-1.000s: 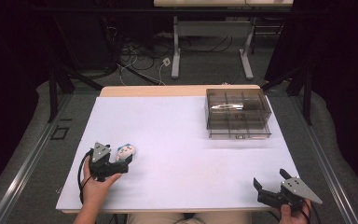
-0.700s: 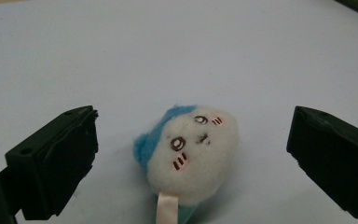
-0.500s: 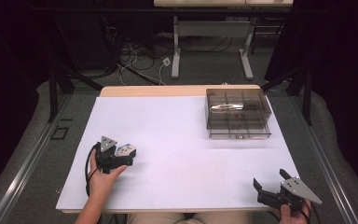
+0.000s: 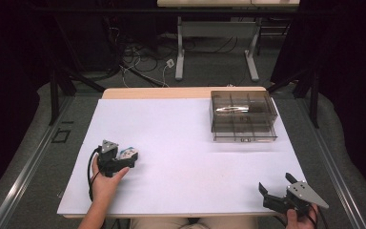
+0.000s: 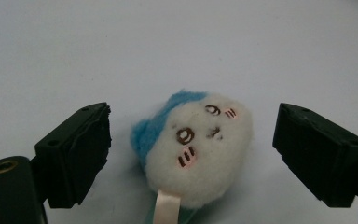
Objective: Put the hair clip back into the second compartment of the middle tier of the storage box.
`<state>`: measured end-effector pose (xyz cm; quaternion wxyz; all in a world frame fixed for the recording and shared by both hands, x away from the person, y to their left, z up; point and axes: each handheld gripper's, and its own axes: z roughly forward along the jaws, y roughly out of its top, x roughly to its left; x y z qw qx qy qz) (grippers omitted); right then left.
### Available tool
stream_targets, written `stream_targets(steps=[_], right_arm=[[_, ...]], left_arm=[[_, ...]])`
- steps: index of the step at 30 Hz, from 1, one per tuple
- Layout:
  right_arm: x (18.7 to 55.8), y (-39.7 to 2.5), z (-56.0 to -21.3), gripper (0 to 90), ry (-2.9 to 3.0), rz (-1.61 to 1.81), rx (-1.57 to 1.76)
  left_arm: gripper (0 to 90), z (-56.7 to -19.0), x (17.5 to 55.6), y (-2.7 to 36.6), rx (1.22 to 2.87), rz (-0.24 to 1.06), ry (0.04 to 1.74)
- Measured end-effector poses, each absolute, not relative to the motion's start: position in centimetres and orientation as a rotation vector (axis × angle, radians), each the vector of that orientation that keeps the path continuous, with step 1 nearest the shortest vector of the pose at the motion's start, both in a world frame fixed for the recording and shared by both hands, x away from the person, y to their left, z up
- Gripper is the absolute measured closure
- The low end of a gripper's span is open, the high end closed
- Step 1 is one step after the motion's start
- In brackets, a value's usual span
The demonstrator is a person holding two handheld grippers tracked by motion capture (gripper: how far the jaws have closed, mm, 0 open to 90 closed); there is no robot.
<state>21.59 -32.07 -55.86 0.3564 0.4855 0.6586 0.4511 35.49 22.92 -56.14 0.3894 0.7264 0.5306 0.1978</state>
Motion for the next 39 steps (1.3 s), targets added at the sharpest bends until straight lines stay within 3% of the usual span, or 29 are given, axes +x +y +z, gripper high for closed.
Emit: stream_targets(steps=[9,14,20,39], right_arm=[[21.66,-32.08,-55.89,0.3,1.703,1.171,1.248],[21.71,-32.15,-55.93,0.4,1.7,1.176,1.249],[21.7,-32.17,-55.92,0.4,1.704,1.176,1.255],[21.75,-32.28,-55.98,0.6,1.701,1.175,1.262]], left_arm=[[18.0,-56.68,35.41,23.02,1.865,0.467,1.368],[27.5,-56.72,35.36,22.99,1.868,0.441,1.368],[32.2,-56.78,35.29,23.06,1.87,0.442,1.358],[39.9,-56.63,35.06,23.07,1.88,0.449,1.353]])
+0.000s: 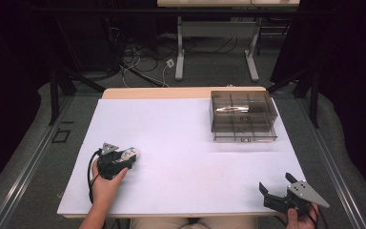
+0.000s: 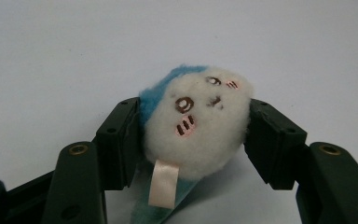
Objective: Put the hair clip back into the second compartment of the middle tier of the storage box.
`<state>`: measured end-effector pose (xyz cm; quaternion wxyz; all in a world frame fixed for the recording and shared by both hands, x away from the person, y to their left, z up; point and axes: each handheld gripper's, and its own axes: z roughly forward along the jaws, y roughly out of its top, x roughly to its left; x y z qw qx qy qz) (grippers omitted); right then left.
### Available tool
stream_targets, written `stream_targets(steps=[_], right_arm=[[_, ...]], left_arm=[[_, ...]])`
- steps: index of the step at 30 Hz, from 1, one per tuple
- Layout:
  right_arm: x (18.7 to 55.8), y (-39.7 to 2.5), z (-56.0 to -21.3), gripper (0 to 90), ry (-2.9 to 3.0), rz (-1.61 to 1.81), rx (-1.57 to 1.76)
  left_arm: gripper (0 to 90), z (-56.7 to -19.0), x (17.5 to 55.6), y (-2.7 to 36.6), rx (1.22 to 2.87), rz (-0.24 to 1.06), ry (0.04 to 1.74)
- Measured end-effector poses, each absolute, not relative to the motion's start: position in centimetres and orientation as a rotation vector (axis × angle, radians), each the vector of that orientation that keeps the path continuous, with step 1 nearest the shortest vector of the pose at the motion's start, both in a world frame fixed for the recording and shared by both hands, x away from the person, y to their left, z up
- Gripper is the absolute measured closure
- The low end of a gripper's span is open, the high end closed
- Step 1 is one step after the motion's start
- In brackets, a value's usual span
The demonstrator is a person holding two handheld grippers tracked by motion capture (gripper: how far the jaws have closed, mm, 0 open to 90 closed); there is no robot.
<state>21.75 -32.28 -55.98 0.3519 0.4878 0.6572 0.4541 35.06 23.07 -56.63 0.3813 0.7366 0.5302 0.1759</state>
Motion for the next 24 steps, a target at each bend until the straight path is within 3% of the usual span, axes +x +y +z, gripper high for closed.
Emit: stream_targets(steps=[24], right_arm=[[21.7,-32.7,-56.0,0.7,1.681,1.182,1.28]], left_arm=[[42.7,-55.8,33.9,23.2,1.825,0.497,1.309]])
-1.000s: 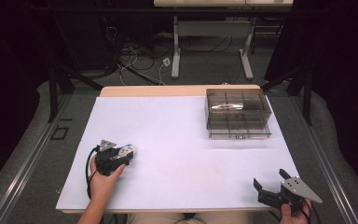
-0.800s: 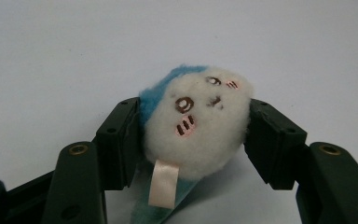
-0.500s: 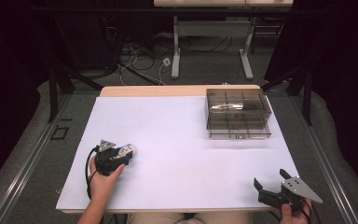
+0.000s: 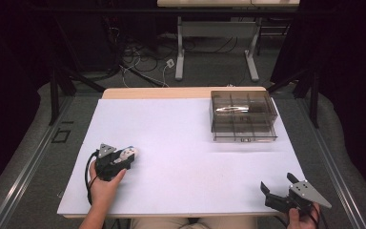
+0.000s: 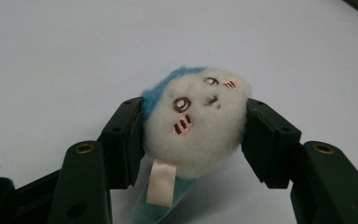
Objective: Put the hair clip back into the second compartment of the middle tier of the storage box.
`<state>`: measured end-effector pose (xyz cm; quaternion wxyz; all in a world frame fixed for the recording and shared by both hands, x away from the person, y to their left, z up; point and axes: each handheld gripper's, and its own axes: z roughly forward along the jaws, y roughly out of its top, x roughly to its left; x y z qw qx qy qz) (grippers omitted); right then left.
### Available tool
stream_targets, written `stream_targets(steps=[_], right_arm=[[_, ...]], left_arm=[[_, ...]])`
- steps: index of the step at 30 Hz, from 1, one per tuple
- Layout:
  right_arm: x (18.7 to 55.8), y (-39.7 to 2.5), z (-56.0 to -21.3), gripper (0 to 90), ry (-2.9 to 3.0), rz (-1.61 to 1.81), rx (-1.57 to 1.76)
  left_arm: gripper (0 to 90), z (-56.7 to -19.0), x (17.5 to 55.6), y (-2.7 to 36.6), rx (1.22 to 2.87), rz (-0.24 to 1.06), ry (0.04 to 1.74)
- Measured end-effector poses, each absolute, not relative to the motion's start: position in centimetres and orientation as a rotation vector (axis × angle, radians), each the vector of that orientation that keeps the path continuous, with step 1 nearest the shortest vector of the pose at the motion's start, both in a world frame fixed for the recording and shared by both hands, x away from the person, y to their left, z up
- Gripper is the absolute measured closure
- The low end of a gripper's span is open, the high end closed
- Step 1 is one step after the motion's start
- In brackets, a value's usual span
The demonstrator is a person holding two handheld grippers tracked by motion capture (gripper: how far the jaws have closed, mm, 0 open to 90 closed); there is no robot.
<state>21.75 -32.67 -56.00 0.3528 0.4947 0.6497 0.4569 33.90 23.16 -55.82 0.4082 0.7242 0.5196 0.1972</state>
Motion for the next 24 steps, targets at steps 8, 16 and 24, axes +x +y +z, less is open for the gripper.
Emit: stream_targets(steps=[8,16,24], right_arm=[[21.7,-32.7,-56.0,0.8,1.679,1.184,1.28],[21.7,-32.7,-56.0,0.8,1.677,1.185,1.283],[21.7,-32.7,-56.0,0.8,1.675,1.184,1.281]], left_arm=[[42.7,-55.3,33.1,23.2,1.793,0.516,1.291],[42.7,-54.8,32.4,22.7,1.784,0.527,1.262],[42.8,-54.4,31.8,22.5,1.758,0.524,1.245]])
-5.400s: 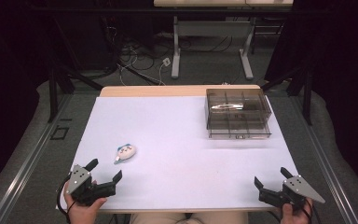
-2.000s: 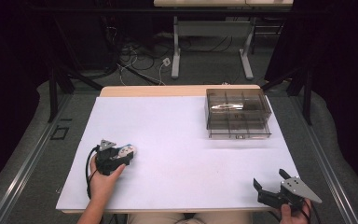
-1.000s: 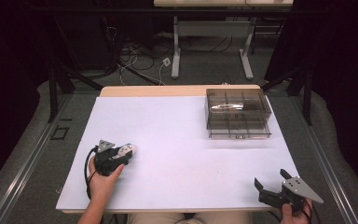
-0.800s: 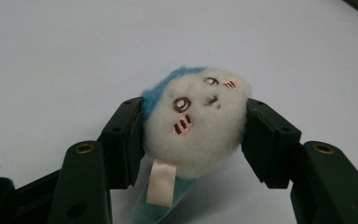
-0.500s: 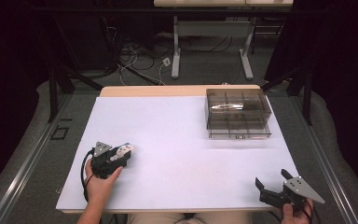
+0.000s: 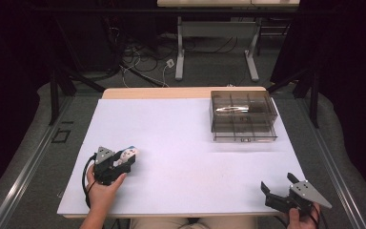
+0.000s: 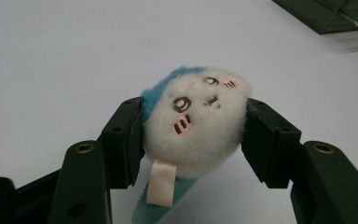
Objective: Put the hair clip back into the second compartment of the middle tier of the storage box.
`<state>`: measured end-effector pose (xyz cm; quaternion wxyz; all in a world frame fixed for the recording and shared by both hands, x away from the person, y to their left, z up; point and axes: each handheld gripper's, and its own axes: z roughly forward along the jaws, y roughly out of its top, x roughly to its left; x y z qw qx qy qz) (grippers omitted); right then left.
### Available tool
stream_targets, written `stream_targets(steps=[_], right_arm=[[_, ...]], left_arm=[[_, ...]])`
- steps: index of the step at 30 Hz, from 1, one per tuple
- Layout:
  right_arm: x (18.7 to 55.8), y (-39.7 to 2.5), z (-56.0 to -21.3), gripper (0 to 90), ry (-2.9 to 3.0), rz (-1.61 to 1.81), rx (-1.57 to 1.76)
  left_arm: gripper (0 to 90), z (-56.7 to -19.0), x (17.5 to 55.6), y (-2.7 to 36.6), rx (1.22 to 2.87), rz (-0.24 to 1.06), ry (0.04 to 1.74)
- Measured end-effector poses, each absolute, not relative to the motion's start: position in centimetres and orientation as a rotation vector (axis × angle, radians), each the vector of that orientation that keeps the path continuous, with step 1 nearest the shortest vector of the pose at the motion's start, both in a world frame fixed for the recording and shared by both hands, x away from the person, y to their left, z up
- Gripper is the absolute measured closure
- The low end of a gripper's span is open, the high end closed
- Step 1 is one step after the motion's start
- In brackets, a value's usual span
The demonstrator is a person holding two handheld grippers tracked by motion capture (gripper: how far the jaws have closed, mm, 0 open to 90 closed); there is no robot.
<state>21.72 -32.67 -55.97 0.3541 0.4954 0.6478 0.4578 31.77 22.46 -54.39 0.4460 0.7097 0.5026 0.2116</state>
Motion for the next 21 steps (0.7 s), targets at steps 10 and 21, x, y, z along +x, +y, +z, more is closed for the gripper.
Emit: stream_targets(steps=[10,21], right_arm=[[21.7,-32.7,-55.9,0.8,1.655,1.185,1.289],[21.5,-32.8,-55.7,0.9,1.626,1.188,1.309]], left_arm=[[43.2,-53.5,30.8,21.8,1.733,0.513,1.209],[44.3,-52.7,30.4,20.6,1.73,0.489,1.182]])
